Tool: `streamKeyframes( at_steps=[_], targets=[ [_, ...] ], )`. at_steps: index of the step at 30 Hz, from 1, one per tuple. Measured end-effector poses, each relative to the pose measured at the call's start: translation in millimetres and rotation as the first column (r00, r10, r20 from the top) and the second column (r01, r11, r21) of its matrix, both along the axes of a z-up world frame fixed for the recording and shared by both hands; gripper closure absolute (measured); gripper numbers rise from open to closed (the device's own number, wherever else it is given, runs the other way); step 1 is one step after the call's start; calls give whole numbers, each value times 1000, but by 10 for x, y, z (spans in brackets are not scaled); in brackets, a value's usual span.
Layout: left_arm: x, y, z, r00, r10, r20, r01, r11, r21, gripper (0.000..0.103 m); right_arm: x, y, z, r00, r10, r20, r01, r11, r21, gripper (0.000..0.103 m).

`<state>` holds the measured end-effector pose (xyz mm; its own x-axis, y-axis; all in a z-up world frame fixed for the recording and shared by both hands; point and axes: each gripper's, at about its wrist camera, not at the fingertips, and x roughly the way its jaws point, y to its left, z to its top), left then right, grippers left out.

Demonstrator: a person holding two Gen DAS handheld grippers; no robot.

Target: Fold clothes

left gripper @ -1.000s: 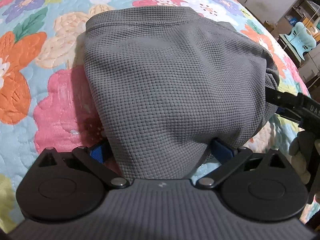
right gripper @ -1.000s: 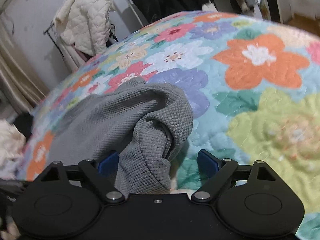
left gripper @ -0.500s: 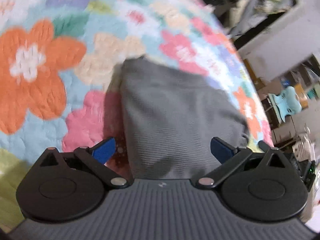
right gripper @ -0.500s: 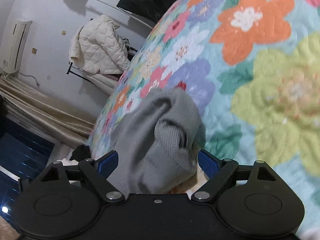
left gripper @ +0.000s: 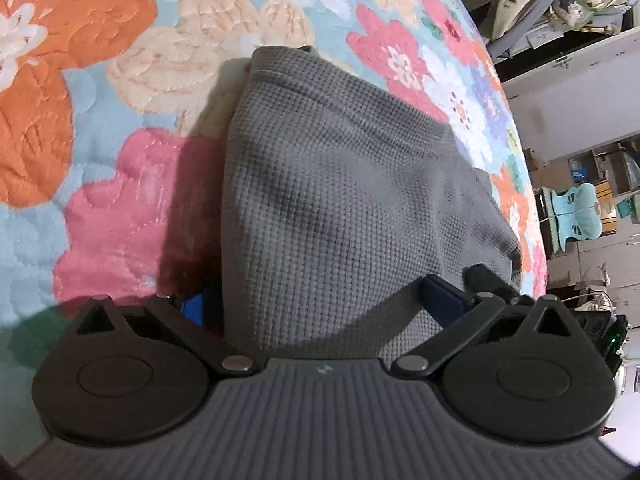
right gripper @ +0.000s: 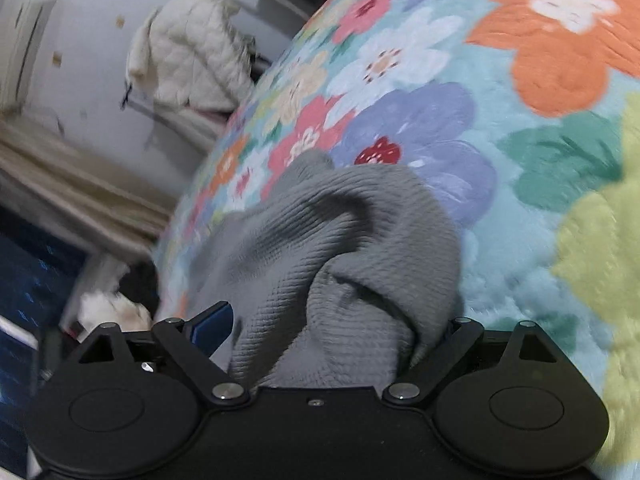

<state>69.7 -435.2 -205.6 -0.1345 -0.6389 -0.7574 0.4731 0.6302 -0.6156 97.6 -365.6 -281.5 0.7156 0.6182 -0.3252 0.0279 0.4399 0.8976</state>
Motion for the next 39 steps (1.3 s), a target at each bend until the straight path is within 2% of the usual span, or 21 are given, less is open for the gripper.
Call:
streamKeyframes(
  at_steps=[2,4,7,9,13,15,17,19,20,21,22,24,25,26,28,29,30,31,34,37,39],
  targets=[
    [-2,-9,11,1000,-11,18,11,1000,-4,5,48,39,62,1000,27,15,-26,998,-56,8],
    [-4,-21,23,999,-18,29,18,1000,-3,6,52,50,129,999,44,31,-41,994,-105,19],
    [-9,-30,33,999,-23,39,23,1000,-1,6,-48,-35,176,997,44,57,-36,991,-128,37],
    [-13,-22,26,999,-24,42,24,1000,-1,6,-168,-98,217,996,35,84,-23,990,-140,65],
    [-13,3,2,999,-16,35,17,1000,-10,2,-289,-78,309,992,49,116,-23,976,-216,64],
    [-6,-5,-18,999,-15,29,16,1000,-16,0,-286,-139,271,996,26,81,-11,985,-171,52],
    [-4,-25,-32,999,-23,32,23,1000,-18,0,-311,-249,228,999,-1,52,8,991,-134,47],
    [-1,-67,-31,998,-52,41,53,998,-13,0,-339,-344,176,999,-15,38,20,993,-120,34],
    [1,-90,-28,996,-71,45,72,997,-12,0,-339,-377,138,1000,-18,25,21,993,-114,21],
    [2,-117,-12,993,-103,50,103,995,-14,4,-320,-397,82,1000,-11,8,11,995,-95,17],
    [-3,-140,16,991,-120,62,122,992,-17,23,-272,-390,5,1000,15,-9,-16,999,-52,16],
    [-35,-200,92,983,-156,100,158,987,-16,39,-156,-330,-115,996,91,-1,-91,995,40,16],
    [-60,-246,145,975,-177,137,179,984,-3,49,-66,-241,-129,985,168,34,-170,984,59,16],
    [-85,-291,198,965,-199,173,200,980,11,53,24,-144,-114,974,221,56,-224,974,39,19],
    [-117,-397,332,942,-236,237,235,971,33,61,146,-60,-73,972,228,52,-227,974,-17,36],
    [-127,-466,416,929,-255,269,253,967,42,63,206,-91,-67,974,221,57,-221,975,9,51],
    [-136,-578,529,909,-280,310,279,959,48,69,254,-128,-52,975,212,62,-214,976,32,56],
    [-141,-698,644,887,-302,349,303,952,53,70,277,-165,7,976,205,74,-207,978,24,57],
    [-109,-1153,1010,830,-336,446,355,934,42,70,304,-273,359,971,181,154,-164,980,-113,59],
    [-74,-1736,1386,775,-358,521,416,910,8,70,335,-584,668,964,85,251,-53,990,-132,59],
    [-94,-2171,1626,727,-379,573,462,887,0,70,344,-848,840,951,-3,310,52,988,-148,59]
  ],
)
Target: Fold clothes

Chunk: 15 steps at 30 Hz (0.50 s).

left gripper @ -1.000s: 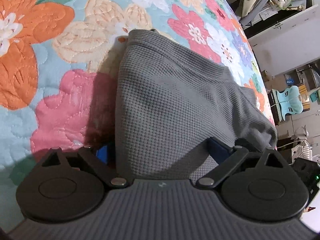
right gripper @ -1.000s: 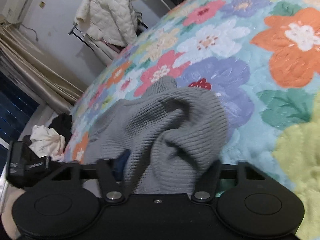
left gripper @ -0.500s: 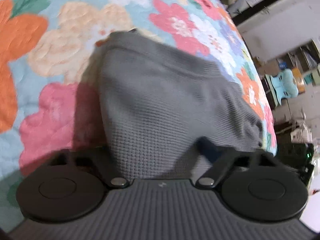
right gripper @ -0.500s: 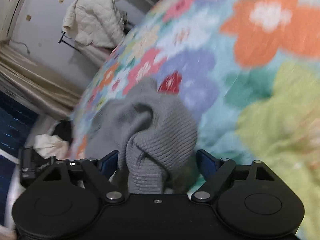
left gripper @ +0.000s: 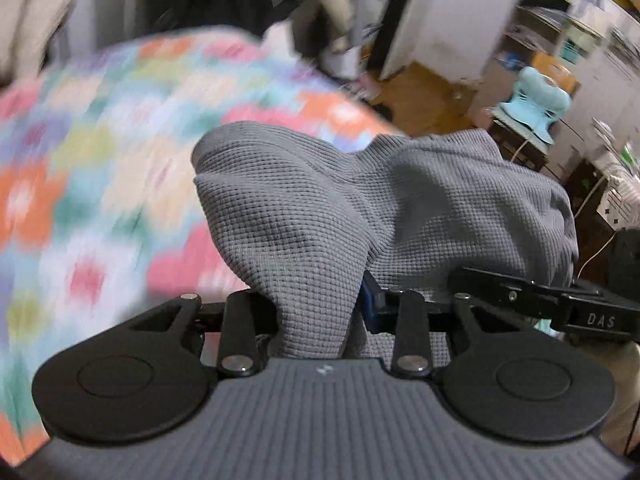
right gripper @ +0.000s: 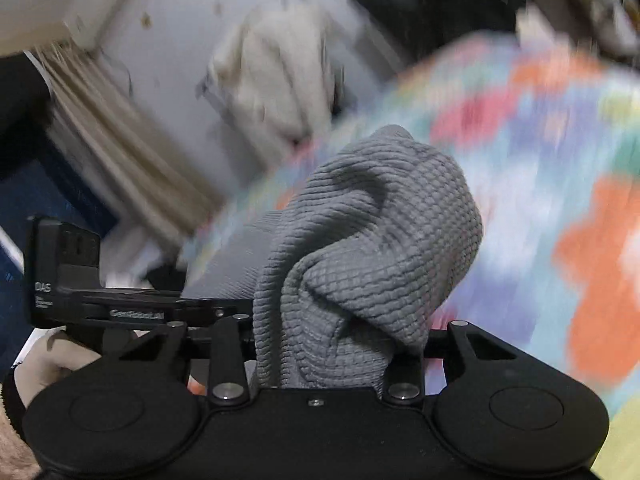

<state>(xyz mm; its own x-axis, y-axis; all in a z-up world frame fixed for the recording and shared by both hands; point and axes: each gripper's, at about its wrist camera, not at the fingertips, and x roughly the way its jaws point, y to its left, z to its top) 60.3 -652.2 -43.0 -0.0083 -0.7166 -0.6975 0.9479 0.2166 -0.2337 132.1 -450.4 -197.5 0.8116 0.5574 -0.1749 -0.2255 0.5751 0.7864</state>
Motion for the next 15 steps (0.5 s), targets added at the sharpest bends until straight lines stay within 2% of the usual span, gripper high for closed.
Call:
streamKeyframes(
  at_steps=[3,4,5,6,7,8,9,10,12,15],
  targets=[
    [-109,-657,115,994,-82,67,82,997,-4,68,27,-428,61,988,-154,20,153,987,52,59],
    [-131,-864,66,994,-88,65,88,996,13,59,29,-542,40,979,-202,16,201,977,66,59],
    [-156,-1051,-21,994,-83,70,80,996,44,54,34,-652,13,968,-250,9,249,966,68,59],
    [-183,-1291,-180,993,-64,97,54,994,98,45,57,-743,-39,954,-298,-10,298,953,44,58],
    [-211,-1484,-353,990,-38,137,17,988,154,44,98,-813,-111,938,-346,-38,346,938,2,57],
    [-233,-1628,-520,984,-27,177,-10,979,204,44,138,-884,-184,917,-393,-64,391,919,-42,48],
    [-268,-1763,-717,974,-24,224,-34,968,249,49,195,-951,-277,895,-433,-109,427,901,-81,43],
    [-316,-1862,-883,963,-31,268,-46,960,276,50,270,-1023,-410,868,-457,-193,444,889,-109,36],
    [-377,-1900,-1073,951,-20,309,-65,963,263,50,300,-1165,-679,783,-514,-350,487,857,-170,36],
    [-398,-1794,-1081,955,30,296,-96,973,210,52,45,-1213,-739,715,-606,-349,540,795,-276,36]
  ],
)
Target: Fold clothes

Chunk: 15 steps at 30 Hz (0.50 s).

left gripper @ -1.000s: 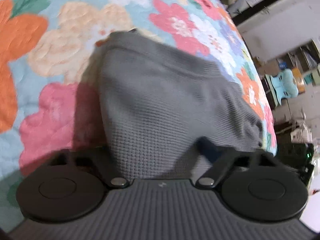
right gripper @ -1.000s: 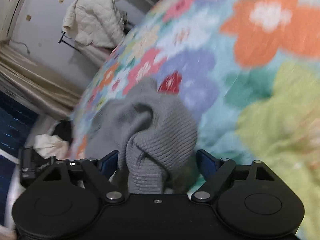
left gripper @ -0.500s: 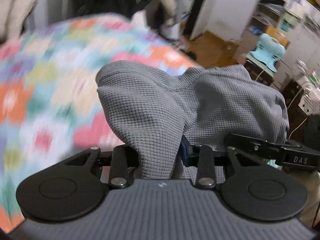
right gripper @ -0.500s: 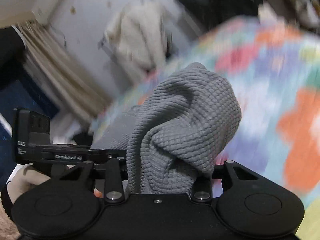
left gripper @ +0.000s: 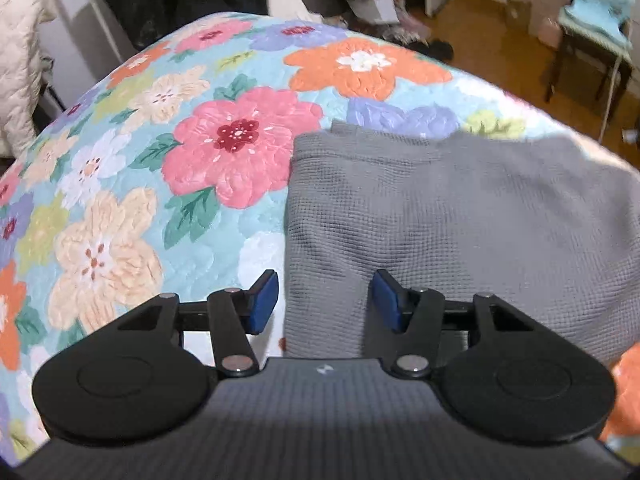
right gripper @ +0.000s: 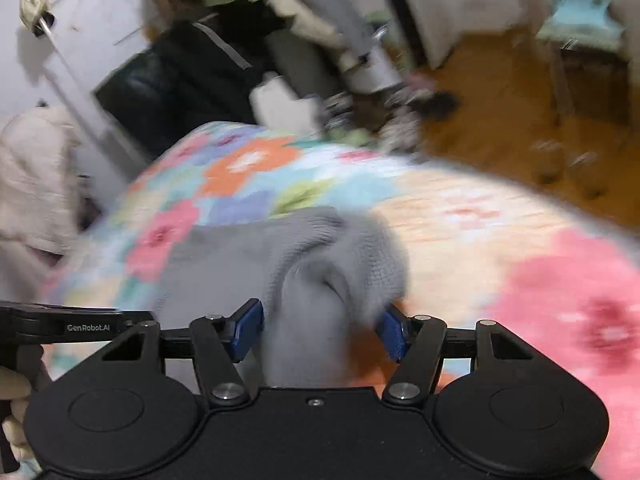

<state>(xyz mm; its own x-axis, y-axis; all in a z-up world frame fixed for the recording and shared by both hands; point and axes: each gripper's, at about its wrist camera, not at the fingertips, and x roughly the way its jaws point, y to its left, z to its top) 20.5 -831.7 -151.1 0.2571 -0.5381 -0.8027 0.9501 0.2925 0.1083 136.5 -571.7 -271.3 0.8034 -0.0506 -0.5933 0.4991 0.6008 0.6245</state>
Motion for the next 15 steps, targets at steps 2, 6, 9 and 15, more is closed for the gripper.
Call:
streamKeyframes(
  at_steps=[2,6,9,15],
  targets=[
    [-5,50,46,1000,-1,2,1,1000,-29,51,-114,24,100,999,-6,32,9,997,-79,36],
    [51,73,-17,1000,16,-26,-17,1000,-26,49,-60,236,432,984,128,127,-96,968,-233,40],
    [5,222,3,1000,-3,-29,2,999,-36,45,292,476,324,977,202,-71,-214,929,-302,46],
    [-335,793,183,980,-160,114,174,977,-124,17,209,732,246,970,170,-173,-222,910,-350,44]
  ],
)
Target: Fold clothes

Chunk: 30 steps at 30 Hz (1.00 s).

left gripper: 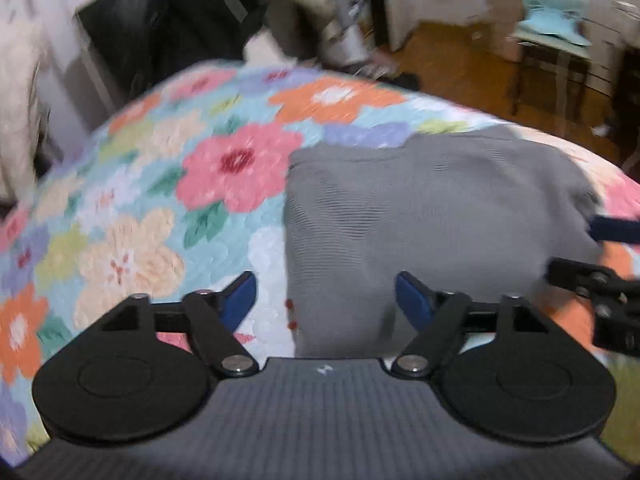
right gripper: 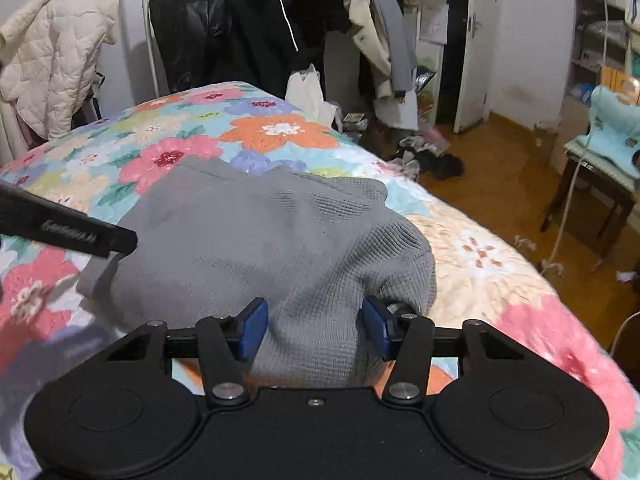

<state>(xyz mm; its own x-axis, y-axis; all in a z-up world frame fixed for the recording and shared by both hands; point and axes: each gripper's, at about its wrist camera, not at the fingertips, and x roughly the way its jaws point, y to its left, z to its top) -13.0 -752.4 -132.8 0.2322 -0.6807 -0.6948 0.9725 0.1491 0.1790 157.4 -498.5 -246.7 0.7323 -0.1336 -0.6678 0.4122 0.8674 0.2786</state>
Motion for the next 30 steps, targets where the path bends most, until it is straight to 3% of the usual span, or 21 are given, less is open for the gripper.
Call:
streamKeyframes(
  at_steps=[2,3,6,12,17,21,30],
  targets=[
    [-161,234,75,998,-24,56,28,997,-68,4,-129,43,109,1000,15,26,-16,999,39,37],
    [-250,352,110,996,-26,87,34,995,-96,1,-230,51,151,999,23,41,-25,997,67,28],
    [-450,641,194,986,16,168,6,991,-134,0,-336,174,287,997,52,57,-57,994,90,22],
    [-442,953,408,998,36,45,-33,998,-61,0,-615,329,521,990,126,68,-131,988,79,15],
    [-495,1151,381,996,71,46,-69,997,-47,0,-781,401,578,988,143,63,-148,986,80,12],
    [-564,1206,303,999,52,4,-52,999,-16,0,-838,443,554,990,138,33,-140,989,56,12],
    [-622,1232,263,999,49,0,-49,999,-5,0,-842,541,564,992,129,-7,-129,992,10,12]
  ],
)
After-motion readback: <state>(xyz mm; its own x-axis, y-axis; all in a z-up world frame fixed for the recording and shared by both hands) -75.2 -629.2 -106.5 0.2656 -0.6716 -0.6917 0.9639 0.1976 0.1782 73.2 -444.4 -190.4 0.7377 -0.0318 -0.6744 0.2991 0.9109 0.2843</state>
